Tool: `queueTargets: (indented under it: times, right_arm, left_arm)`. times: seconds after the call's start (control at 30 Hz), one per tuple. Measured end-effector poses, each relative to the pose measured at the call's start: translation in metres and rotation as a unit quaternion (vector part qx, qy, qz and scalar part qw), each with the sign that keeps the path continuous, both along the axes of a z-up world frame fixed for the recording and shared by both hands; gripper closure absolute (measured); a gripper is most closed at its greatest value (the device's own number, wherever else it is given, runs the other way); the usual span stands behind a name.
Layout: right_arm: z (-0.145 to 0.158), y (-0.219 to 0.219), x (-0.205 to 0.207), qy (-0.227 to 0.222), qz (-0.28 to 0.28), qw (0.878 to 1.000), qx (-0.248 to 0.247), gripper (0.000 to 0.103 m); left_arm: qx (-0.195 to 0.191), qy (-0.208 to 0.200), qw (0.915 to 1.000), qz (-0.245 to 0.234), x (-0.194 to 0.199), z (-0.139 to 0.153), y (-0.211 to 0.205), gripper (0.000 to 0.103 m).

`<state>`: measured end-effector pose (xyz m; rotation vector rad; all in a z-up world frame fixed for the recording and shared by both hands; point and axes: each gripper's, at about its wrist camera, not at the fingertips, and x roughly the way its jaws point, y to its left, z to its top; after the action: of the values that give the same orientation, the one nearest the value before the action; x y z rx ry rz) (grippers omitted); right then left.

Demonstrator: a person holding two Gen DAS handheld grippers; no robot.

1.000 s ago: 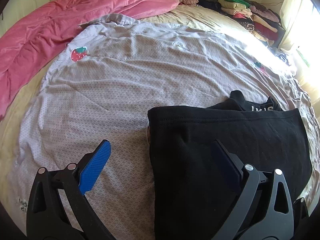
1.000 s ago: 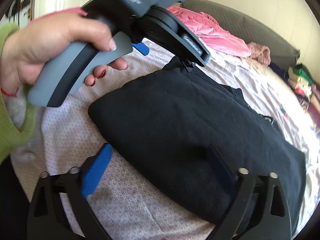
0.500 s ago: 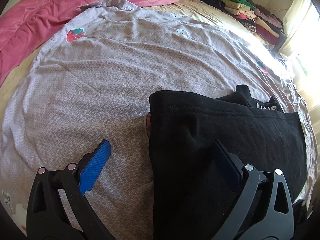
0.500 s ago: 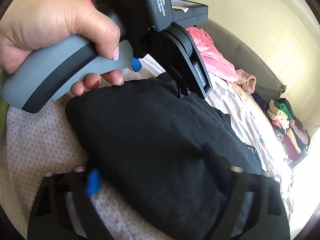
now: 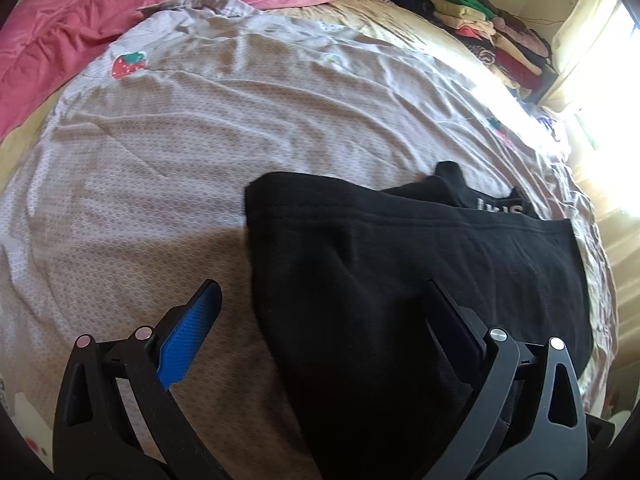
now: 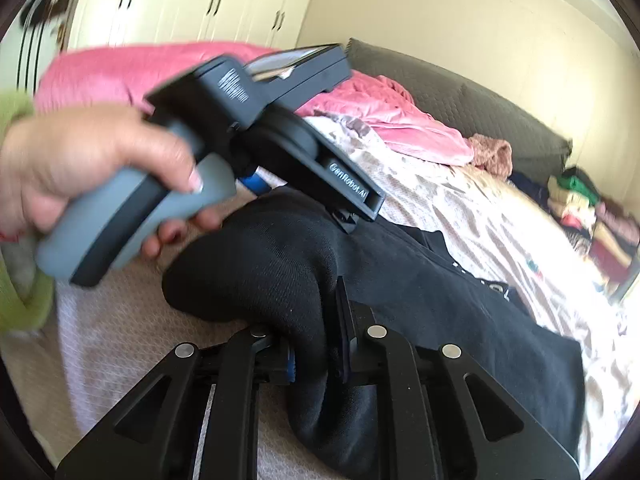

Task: Fold small clothes
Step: 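Close both tools on the sweatshirt side edge, then lift the side edge with both tools and fold it over the sweatshirt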

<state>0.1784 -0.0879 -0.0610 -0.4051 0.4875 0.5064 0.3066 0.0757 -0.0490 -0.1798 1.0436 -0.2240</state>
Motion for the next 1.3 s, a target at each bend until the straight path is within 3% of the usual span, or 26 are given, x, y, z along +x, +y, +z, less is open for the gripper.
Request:
queueTargets:
  times: [0.23, 0.3, 0.37, 0.47, 0.57, 0.93, 1.3]
  right_arm:
    - [0.016, -0.022, -0.01, -0.023, -0.017, 0.999, 0.041, 0.091]
    - [0.02, -0.03, -0.012, -0.026, -0.023, 0.998, 0.05, 0.091]
    - [0.023, -0.037, -0.013, -0.028, -0.027, 0.997, 0.059, 0.091]
    - [0.029, -0.049, -0.018, -0.031, -0.033, 0.996, 0.074, 0.091]
    - [0.035, -0.061, -0.022, -0.038, -0.04, 0.995, 0.089, 0.092]
    - [0.054, -0.123, -0.044, -0.062, -0.083, 0.985, 0.14, 0.092]
    - [0.031, -0.187, -0.044, -0.027, -0.147, 0.975, 0.167, 0.092]
  left_arm:
    - [-0.044, -0.006, 0.9986, -0.029, -0.008, 0.014, -0.024, 0.014]
    - [-0.058, -0.006, 0.9976, -0.038, -0.011, 0.019, -0.032, 0.025]
    - [-0.068, -0.01, 0.9965, -0.047, -0.014, 0.026, -0.041, 0.045]
    - [-0.066, -0.022, 0.996, -0.056, -0.02, 0.037, -0.053, 0.06]
    - [-0.067, -0.035, 0.9953, -0.06, -0.026, 0.05, -0.066, 0.066]
    - [-0.041, -0.071, 0.9946, -0.063, -0.043, 0.087, -0.136, 0.066]
    - [-0.027, -0.056, 0.9962, -0.061, -0.039, 0.061, -0.207, 0.059]
